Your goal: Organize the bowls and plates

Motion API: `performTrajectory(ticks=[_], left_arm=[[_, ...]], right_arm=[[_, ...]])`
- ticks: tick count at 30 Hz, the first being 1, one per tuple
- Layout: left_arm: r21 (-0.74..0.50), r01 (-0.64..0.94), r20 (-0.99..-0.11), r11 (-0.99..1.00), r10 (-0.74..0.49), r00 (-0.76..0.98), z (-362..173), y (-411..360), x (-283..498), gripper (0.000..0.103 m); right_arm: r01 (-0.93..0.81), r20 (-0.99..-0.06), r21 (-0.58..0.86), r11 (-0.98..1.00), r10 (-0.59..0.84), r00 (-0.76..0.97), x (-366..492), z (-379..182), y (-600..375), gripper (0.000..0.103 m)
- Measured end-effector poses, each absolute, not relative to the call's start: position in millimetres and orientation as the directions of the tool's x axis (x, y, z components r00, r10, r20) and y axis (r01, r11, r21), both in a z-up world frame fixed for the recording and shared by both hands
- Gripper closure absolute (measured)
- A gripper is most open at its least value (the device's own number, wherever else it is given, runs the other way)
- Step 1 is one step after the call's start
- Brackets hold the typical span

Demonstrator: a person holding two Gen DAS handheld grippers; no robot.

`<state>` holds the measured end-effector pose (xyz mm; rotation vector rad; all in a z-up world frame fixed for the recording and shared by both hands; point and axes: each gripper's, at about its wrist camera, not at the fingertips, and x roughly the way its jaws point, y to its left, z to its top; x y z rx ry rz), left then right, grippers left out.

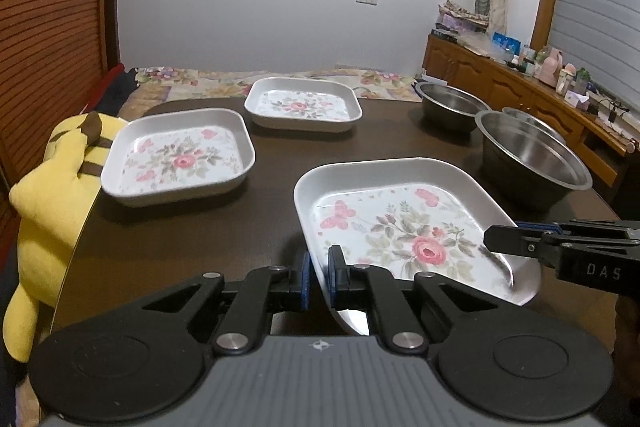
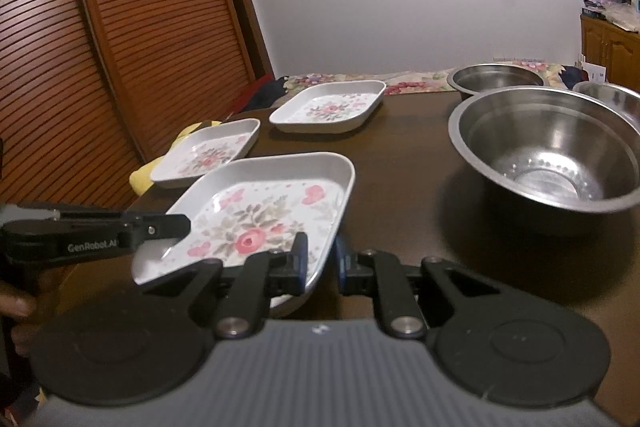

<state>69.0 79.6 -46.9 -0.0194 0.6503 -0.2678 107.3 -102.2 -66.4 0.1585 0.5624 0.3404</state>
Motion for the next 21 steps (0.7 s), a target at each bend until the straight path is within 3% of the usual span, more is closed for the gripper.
performTrajectory(ticks=[21], left_arm=[[-0.085, 0.219, -0.616, 0.972, -0.224, 0.756, -63.1, 78.9, 50.2, 0.093]], right_arm=[[-0.284, -0.526, 0.243, 0.927, 0.372, 0.765, 90.3, -80.9, -98.8, 0.087]])
